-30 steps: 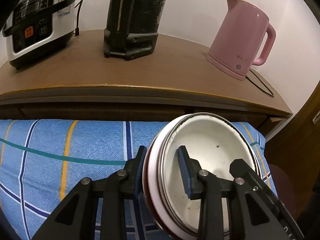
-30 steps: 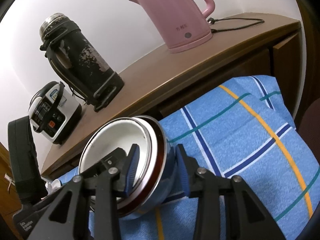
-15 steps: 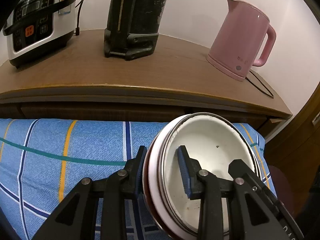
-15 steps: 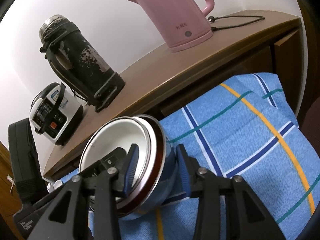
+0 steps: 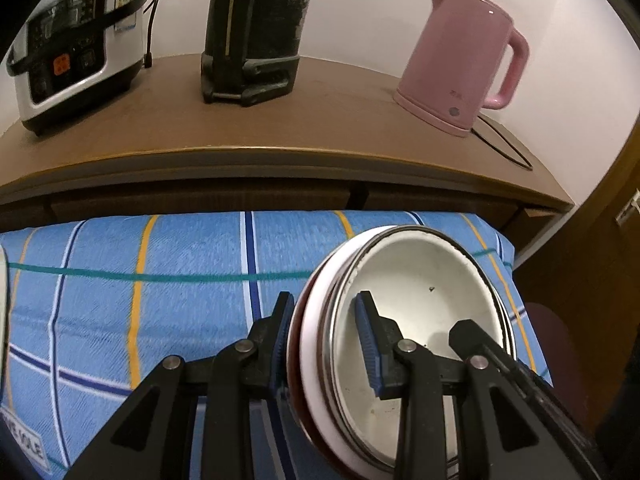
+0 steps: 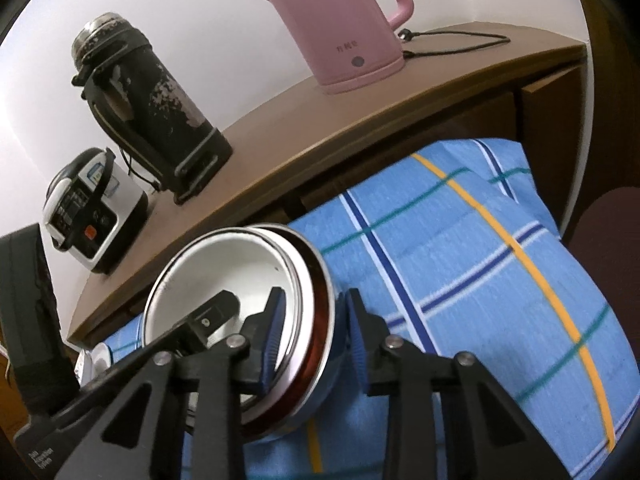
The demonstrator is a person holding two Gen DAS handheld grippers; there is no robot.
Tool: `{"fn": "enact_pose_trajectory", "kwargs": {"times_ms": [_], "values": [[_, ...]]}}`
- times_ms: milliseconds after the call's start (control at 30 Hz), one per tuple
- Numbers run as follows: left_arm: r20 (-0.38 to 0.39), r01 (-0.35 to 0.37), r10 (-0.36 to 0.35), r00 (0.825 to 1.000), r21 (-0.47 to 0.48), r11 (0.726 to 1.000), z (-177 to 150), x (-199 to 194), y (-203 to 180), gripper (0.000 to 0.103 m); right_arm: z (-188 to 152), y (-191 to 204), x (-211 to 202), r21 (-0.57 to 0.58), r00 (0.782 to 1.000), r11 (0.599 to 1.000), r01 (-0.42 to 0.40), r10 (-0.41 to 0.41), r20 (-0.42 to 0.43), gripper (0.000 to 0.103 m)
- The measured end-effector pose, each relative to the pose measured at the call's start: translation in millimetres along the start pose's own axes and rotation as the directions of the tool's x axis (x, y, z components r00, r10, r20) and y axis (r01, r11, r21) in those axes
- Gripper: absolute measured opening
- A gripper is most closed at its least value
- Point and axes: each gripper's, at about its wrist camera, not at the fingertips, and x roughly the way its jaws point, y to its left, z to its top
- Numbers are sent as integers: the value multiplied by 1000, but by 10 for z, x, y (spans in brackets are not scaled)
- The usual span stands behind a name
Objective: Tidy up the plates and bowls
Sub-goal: 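Lift the nested bowls with both tools and carry toward the plate stack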
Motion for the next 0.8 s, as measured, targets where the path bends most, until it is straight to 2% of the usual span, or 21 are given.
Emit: {"fn": "enact_pose_trajectory", "kwargs": {"times_ms": [367,800], "values": [[-15,8,-7,1000,29,1000,-376,-358,-24,35,-312,39,-375,19,998,999,47,-46,-40,28],[-19,-10,11,1000,49,999,-715,-716,53,35,-689,159,-740,10,998,999,45,-44,-50,28]]}}
